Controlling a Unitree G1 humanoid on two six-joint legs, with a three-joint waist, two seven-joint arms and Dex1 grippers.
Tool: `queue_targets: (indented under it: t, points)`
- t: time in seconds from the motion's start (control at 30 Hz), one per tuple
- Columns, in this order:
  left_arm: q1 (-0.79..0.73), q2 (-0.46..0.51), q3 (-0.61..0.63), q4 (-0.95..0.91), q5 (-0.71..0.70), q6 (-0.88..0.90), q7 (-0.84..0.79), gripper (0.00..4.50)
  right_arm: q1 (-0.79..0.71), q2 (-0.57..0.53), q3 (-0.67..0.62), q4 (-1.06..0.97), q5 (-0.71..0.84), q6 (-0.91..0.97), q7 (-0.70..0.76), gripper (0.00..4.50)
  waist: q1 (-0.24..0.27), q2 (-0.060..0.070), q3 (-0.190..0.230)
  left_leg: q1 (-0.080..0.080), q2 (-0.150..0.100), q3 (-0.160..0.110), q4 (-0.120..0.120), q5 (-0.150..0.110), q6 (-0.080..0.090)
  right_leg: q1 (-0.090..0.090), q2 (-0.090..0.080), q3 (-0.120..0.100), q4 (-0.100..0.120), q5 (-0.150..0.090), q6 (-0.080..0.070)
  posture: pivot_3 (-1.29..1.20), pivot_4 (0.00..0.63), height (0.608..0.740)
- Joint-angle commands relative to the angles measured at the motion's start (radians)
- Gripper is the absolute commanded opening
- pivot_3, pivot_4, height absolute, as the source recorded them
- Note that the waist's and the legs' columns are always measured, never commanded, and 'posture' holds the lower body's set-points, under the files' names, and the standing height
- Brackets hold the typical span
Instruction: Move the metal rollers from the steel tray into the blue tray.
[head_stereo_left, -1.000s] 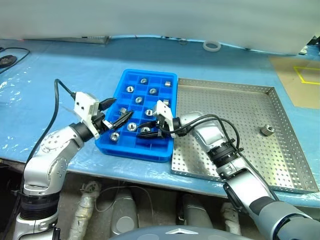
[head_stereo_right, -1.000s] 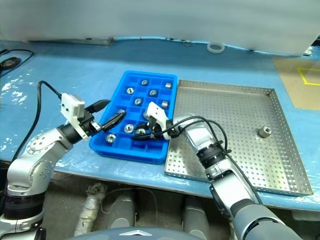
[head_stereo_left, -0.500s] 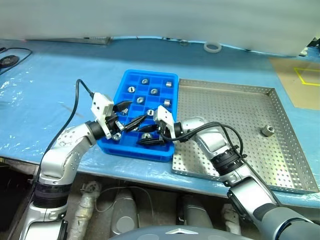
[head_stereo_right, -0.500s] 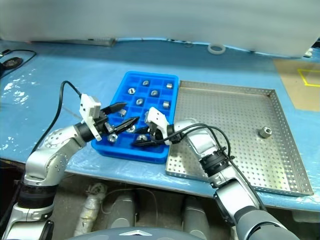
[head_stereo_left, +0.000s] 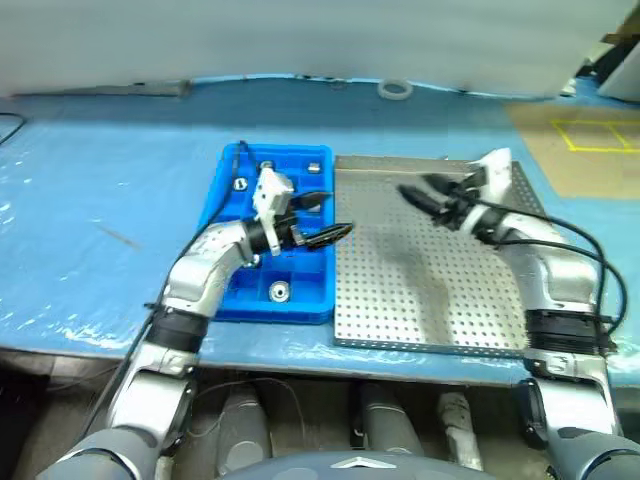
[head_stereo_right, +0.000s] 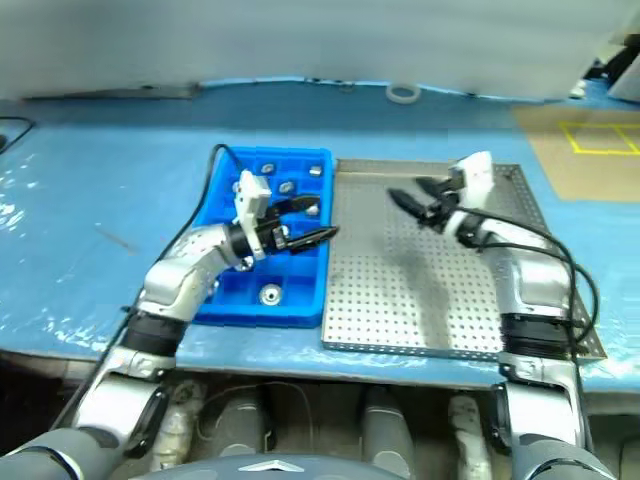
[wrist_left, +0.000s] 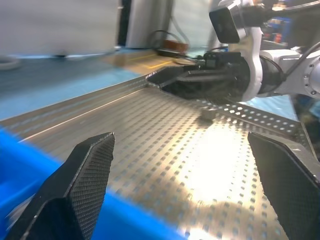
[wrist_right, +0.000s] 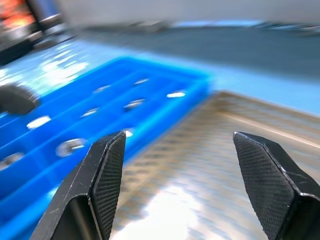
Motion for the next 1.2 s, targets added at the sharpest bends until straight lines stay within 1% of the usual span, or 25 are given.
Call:
queue_targets:
  t: [0.03, 0.1, 0.2, 0.33, 0.37, 0.47, 0.57, 0.7, 0.87, 0.93, 1.03, 1.1, 1.2]
  points:
    - [-0.076, -0.06, -0.015, 0.143, 0.052, -0.129, -0.032, 4.5, 0.05, -0.063, -0.124, -0.074, -0.011, 0.01, -0.123, 3.6, -0.02, 0.0, 0.0, 0.0, 0.0, 0.0, 0.0, 0.0, 0.0, 0.0, 0.0, 0.0, 0.0, 0.0, 0.0, -0.49, 0.15, 0.74]
    - [-0.111, -0.096, -0.016, 0.208, 0.076, -0.179, -0.033, 4.5, 0.067, -0.085, -0.146, -0.073, -0.012, 0.027, -0.163, 3.6, -0.045, 0.0, 0.0, 0.0, 0.0, 0.001, 0.0, -0.001, 0.002, 0.0, 0.001, 0.0, -0.001, -0.001, 0.001, -0.51, 0.15, 0.74]
    - [-0.16, -0.149, -0.009, 0.313, 0.114, -0.263, -0.014, 4.5, 0.108, -0.115, -0.141, -0.041, -0.066, 0.074, -0.247, 3.6, -0.07, 0.0, 0.0, 0.001, -0.001, 0.003, 0.002, -0.003, 0.004, 0.0, 0.001, -0.001, -0.002, -0.001, 0.001, -0.52, 0.15, 0.74]
    - [-0.2, -0.199, 0.001, 0.407, 0.147, -0.315, 0.017, 4.5, 0.102, -0.108, -0.148, 0.016, -0.066, 0.127, -0.304, 3.6, -0.085, 0.0, 0.0, 0.0, -0.001, 0.004, 0.007, -0.004, 0.007, 0.001, 0.0, 0.0, -0.002, -0.001, 0.002, -0.51, 0.15, 0.74]
    - [-0.206, -0.205, 0.005, 0.418, 0.148, -0.324, 0.015, 4.5, 0.098, -0.103, -0.143, 0.017, -0.058, 0.137, -0.304, 3.6, -0.087, 0.0, 0.0, -0.001, -0.001, 0.004, 0.008, -0.005, 0.007, 0.001, -0.001, 0.0, -0.002, -0.003, 0.006, -0.51, 0.15, 0.74]
    - [-0.215, -0.212, 0.007, 0.431, 0.151, -0.352, -0.008, 4.5, 0.077, -0.092, -0.102, 0.053, -0.071, 0.136, -0.308, 3.6, -0.095, 0.0, 0.0, -0.001, -0.001, 0.004, 0.009, -0.005, 0.008, 0.001, -0.001, 0.0, -0.001, -0.004, 0.008, -0.5, 0.15, 0.74]
    - [-0.212, -0.208, 0.003, 0.426, 0.15, -0.341, -0.033, 4.5, 0.04, -0.088, -0.05, 0.15, -0.135, 0.092, -0.349, 3.6, -0.1, 0.0, 0.0, -0.002, -0.001, 0.004, 0.01, -0.005, 0.009, 0.001, -0.001, 0.0, -0.001, -0.002, 0.005, -0.49, 0.15, 0.74]
    - [-0.181, -0.191, -0.007, 0.355, 0.122, -0.275, -0.096, 4.5, -0.028, -0.055, -0.039, 0.281, -0.158, 0.052, -0.399, 3.6, -0.101, 0.0, 0.0, -0.003, -0.002, 0.004, 0.01, -0.006, 0.01, 0.001, -0.002, 0.0, -0.001, 0.0, 0.002, -0.46, 0.15, 0.74]
    - [-0.164, -0.16, -0.019, 0.314, 0.15, -0.257, -0.111, 4.5, -0.078, -0.039, -0.025, 0.453, -0.203, -0.026, -0.449, 3.6, -0.095, 0.001, 0.0, -0.003, -0.002, 0.005, 0.01, -0.007, 0.012, 0.001, -0.003, -0.001, -0.002, 0.0, 0.002, -0.43, 0.15, 0.74]
    - [-0.163, -0.149, -0.016, 0.305, 0.156, -0.255, -0.104, 4.5, -0.081, -0.034, -0.02, 0.481, -0.205, -0.038, -0.443, 3.21, -0.092, 0.001, 0.0, -0.003, -0.002, 0.006, 0.01, -0.008, 0.012, 0.001, -0.003, -0.001, -0.002, 0.0, 0.002, -0.42, 0.15, 0.74]
    - [-0.16, -0.127, -0.011, 0.286, 0.164, -0.253, -0.095, 4.5, -0.084, -0.025, -0.009, 0.475, -0.206, -0.075, -0.424, 2.37, -0.082, 0.001, 0.0, -0.003, -0.002, 0.006, 0.01, -0.008, 0.012, 0.001, -0.003, 0.0, -0.002, 0.0, 0.002, -0.4, 0.15, 0.74]
    - [-0.152, -0.111, -0.005, 0.263, 0.159, -0.244, -0.093, 4.5, -0.093, -0.011, -0.009, 0.458, -0.201, -0.106, -0.418, 1.68, -0.079, 0.001, 0.0, -0.002, -0.001, 0.006, 0.01, -0.008, 0.012, 0.001, -0.003, 0.0, -0.001, 0.0, 0.002, -0.37, 0.15, 0.74]
    - [-0.116, -0.084, 0.053, 0.159, 0.084, -0.165, -0.068, 4.5, -0.148, 0.04, 0.013, 0.416, -0.201, -0.265, -0.391, 1.68, -0.08, 0.001, 0.0, -0.002, -0.001, 0.006, 0.01, -0.007, 0.012, 0.0, -0.003, 0.0, -0.001, 0.0, 0.002, -0.3, 0.15, 0.74]
